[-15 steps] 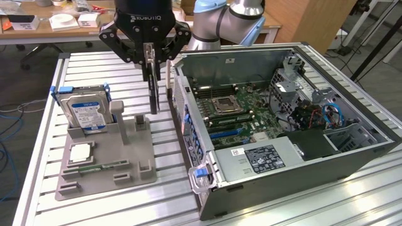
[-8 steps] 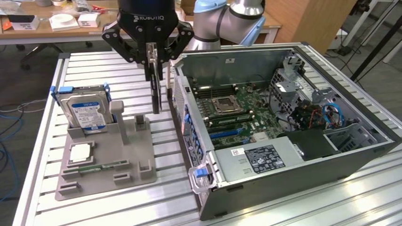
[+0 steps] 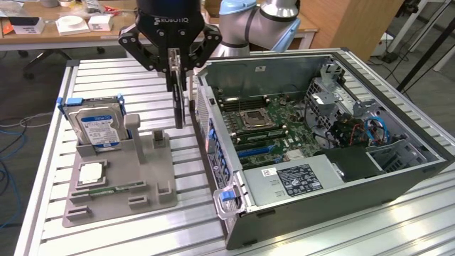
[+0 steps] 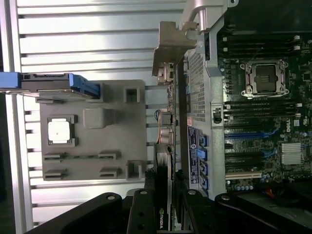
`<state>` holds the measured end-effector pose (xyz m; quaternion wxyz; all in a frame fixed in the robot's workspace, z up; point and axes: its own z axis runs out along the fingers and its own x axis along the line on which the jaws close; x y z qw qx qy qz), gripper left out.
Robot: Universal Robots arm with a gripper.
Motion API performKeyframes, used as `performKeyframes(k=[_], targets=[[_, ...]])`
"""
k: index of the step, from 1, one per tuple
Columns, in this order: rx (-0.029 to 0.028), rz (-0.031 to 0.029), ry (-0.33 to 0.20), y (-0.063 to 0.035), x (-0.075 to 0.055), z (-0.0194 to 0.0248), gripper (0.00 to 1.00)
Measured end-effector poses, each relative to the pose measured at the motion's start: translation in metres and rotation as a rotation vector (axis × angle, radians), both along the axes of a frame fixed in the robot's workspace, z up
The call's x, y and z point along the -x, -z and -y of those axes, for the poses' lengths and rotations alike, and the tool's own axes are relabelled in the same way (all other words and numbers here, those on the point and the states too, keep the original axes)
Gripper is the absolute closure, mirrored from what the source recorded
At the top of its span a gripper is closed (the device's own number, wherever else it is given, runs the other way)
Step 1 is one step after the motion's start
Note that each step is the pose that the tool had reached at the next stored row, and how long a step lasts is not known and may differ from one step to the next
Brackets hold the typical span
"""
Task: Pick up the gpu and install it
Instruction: 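Pick up the gpu and move the gpu toward the slot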
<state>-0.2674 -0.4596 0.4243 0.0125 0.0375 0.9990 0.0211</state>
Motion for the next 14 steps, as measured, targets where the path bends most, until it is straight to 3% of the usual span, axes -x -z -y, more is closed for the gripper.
performKeyframes(k=[14], targets=[[0.0000, 0.0000, 0.000, 0.0000, -0.0068, 0.0000, 0.74]])
